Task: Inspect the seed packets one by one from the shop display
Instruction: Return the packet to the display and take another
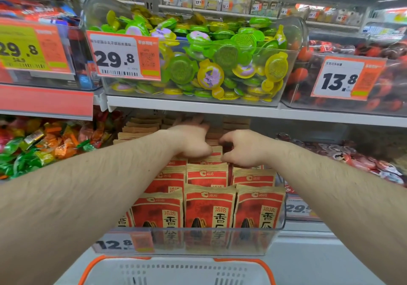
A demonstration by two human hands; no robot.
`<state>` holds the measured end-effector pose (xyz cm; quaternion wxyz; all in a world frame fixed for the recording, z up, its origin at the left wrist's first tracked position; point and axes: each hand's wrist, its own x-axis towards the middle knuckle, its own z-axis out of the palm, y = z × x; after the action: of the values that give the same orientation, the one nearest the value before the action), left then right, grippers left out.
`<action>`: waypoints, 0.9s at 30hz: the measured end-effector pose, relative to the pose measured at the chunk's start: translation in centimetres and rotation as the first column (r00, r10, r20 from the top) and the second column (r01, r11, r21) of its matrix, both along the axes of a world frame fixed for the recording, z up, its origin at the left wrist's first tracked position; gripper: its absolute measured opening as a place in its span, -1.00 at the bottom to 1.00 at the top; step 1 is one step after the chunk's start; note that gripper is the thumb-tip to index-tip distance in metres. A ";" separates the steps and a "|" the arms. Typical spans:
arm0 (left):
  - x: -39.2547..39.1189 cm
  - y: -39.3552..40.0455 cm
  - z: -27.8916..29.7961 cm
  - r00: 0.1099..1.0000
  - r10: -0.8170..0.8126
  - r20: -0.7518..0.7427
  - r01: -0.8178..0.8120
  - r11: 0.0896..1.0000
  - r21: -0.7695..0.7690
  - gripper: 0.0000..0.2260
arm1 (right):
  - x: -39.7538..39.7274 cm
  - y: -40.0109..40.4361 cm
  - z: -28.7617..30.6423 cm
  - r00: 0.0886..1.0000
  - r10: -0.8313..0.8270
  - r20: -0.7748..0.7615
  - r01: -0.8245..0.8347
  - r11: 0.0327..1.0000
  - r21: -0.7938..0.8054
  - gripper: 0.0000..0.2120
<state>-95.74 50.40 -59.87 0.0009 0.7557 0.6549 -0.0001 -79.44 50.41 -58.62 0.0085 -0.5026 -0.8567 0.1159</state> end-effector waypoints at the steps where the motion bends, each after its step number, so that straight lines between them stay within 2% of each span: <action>1: -0.1 -0.2 0.0 1.000 -0.009 0.021 0.009 1.000 -0.020 -0.38 | 0.1 0.0 -0.2 1.000 -0.005 -0.020 0.005 1.000 0.021 -0.62; 3: -0.3 -0.4 0.1 0.997 -0.016 0.073 0.020 0.998 -0.064 -0.41 | 0.4 0.1 -0.3 0.997 -0.037 -0.069 0.042 0.996 0.075 -0.83; 4: -0.4 -0.6 0.2 0.995 -0.015 0.099 0.024 0.996 -0.088 -0.41 | 0.5 0.1 -0.3 0.993 -0.055 -0.102 0.065 0.993 0.098 -0.86; 8: -0.9 -1.2 0.5 0.987 -0.033 0.159 0.058 0.986 -0.158 -0.44 | 0.7 0.4 0.4 0.969 -0.125 -0.214 0.138 0.989 0.046 -0.71; 10: -1.0 -1.7 0.8 0.982 -0.036 0.184 0.069 0.982 -0.178 -0.43 | 0.4 0.5 0.7 0.971 -0.128 -0.200 0.130 0.992 -0.005 -0.57; 12: -0.8 -2.5 1.4 0.980 -0.046 0.194 0.083 0.979 -0.186 -0.32 | 0.0 0.5 0.8 0.986 -0.100 -0.133 0.098 0.995 -0.023 -0.38; 14: -0.5 -3.1 1.9 0.988 -0.066 0.142 0.091 0.980 -0.179 -0.29 | -0.5 0.6 0.7 0.995 -0.067 -0.077 0.064 0.997 -0.033 -0.33; 19: -0.1 -4.2 2.3 0.991 -0.107 -0.076 0.093 0.981 -0.172 -0.42 | -1.4 0.5 0.5 1.000 -0.026 0.006 0.027 0.997 -0.066 -0.47; 22: 0.3 -5.1 2.3 0.981 -0.124 -0.149 0.093 0.975 -0.201 -0.30 | -1.6 0.8 0.5 0.999 -0.046 -0.010 0.045 0.995 -0.084 -0.41; 27: 0.2 -6.5 3.1 0.989 -0.134 -0.065 0.105 0.938 -0.329 0.13 | -1.5 0.9 0.6 0.998 -0.060 -0.031 0.058 0.996 -0.067 -0.42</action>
<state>-95.57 43.89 -56.77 0.0971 0.7829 0.5982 -0.1406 -80.97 51.30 -58.01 0.0095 -0.5257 -0.8368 0.1524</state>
